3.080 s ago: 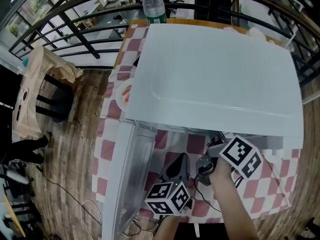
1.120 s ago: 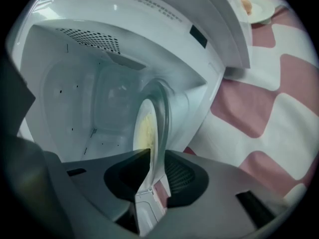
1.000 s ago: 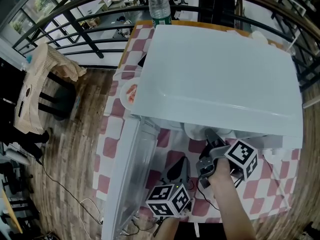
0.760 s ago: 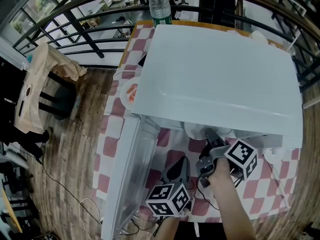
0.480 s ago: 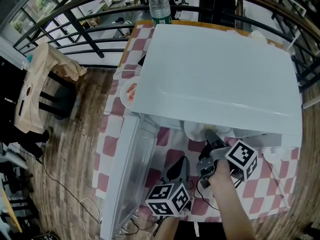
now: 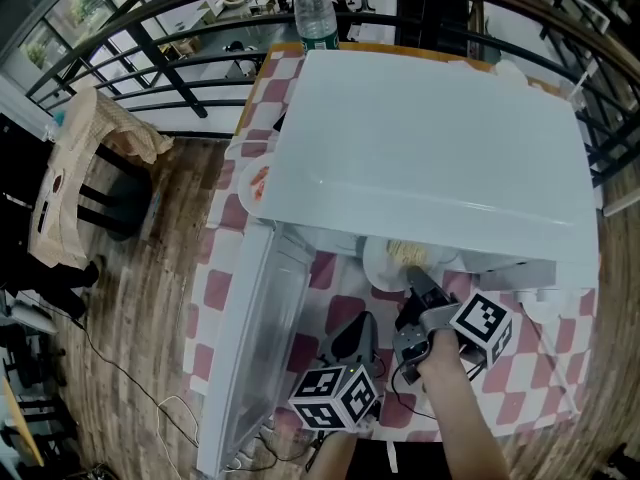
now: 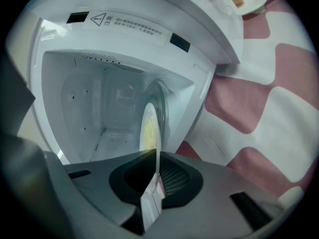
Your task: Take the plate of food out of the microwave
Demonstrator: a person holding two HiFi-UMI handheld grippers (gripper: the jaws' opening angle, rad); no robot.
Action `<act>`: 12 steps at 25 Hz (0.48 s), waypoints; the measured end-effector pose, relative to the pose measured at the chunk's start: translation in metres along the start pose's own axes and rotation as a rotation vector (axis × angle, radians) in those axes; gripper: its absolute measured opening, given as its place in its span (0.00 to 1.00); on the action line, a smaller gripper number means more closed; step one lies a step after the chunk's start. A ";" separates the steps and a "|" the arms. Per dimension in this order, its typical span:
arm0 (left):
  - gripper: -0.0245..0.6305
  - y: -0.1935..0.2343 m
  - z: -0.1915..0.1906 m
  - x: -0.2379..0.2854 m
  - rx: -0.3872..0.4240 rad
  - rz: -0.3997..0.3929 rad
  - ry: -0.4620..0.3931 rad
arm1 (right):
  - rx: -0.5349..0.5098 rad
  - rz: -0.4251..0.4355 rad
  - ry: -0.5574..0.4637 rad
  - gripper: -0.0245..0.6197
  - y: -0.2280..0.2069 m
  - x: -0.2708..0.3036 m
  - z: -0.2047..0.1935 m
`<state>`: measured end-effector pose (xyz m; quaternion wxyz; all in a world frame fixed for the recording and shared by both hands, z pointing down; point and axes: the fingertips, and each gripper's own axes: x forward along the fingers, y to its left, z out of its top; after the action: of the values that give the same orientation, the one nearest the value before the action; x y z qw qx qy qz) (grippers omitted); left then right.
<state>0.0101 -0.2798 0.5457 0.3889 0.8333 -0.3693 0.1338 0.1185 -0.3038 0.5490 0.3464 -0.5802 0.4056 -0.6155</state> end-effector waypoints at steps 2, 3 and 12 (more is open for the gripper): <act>0.06 -0.002 0.000 -0.001 0.003 -0.002 -0.002 | -0.010 0.000 0.010 0.09 -0.002 -0.004 -0.002; 0.06 -0.003 -0.001 -0.001 0.004 -0.003 -0.002 | -0.014 0.001 0.015 0.09 -0.003 -0.006 -0.004; 0.06 -0.010 -0.006 -0.008 0.006 -0.010 -0.004 | -0.032 0.002 0.035 0.09 -0.007 -0.028 -0.011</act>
<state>0.0119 -0.2668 0.5397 0.3865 0.8366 -0.3654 0.1313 0.1108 -0.2745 0.5432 0.3306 -0.5745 0.4218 -0.6187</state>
